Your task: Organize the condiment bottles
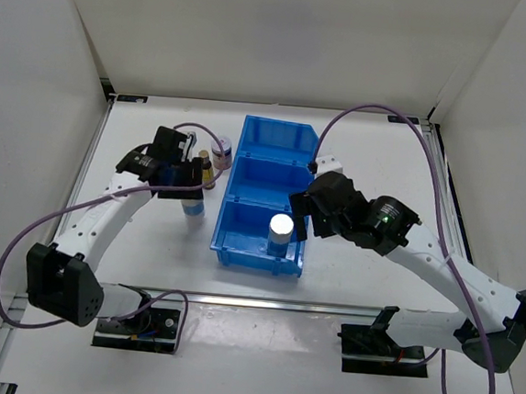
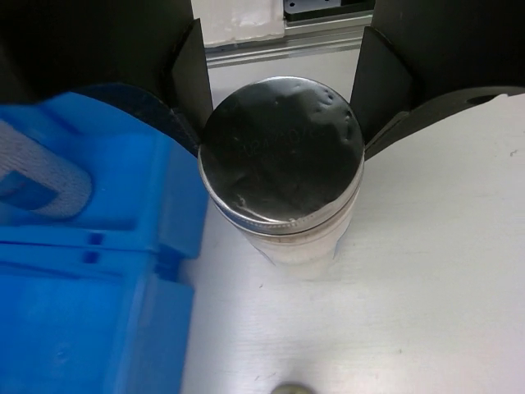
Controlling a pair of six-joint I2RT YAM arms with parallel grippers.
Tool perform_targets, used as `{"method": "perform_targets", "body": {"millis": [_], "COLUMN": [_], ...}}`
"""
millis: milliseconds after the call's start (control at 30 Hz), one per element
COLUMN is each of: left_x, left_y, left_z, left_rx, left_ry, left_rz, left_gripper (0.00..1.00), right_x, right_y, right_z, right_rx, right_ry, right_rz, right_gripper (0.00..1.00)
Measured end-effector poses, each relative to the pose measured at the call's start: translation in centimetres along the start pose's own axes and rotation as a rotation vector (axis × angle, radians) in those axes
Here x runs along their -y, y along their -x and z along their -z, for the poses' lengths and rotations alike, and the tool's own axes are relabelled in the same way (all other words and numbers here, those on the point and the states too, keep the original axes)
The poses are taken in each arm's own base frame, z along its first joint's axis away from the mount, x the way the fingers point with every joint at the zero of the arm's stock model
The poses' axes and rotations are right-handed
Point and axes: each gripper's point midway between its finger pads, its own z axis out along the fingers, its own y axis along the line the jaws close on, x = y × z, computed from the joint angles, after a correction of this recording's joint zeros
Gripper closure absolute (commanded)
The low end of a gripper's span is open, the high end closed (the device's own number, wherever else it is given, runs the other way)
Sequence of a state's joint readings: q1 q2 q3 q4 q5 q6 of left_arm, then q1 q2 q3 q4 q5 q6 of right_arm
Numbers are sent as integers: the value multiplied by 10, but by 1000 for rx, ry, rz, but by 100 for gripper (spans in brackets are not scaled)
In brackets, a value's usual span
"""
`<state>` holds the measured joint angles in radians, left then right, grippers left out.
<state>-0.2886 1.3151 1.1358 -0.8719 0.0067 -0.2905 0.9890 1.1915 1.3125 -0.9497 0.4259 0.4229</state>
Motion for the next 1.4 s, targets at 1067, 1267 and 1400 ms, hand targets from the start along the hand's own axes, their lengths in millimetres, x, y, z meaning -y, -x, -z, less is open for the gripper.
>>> {"method": "perform_targets", "body": {"millis": [1067,1267,1400], "left_x": [138,144,145], "left_y": [8,10,8], "left_z": [64,54,42], "left_rx": [124,161,155], "left_ry": [-194,-196,-189], "left_rz": [-214,-217,-214], "left_gripper": [89,87,87], "right_x": [62,76,83], "right_y": [-9,-23,-27], "right_z": [-15,-27,-35], "right_rx": [-59,-128,-159], "right_ry": [-217,-248,-259], "right_rz": [-72,-110,-130], "right_gripper": [1,1,1]}}
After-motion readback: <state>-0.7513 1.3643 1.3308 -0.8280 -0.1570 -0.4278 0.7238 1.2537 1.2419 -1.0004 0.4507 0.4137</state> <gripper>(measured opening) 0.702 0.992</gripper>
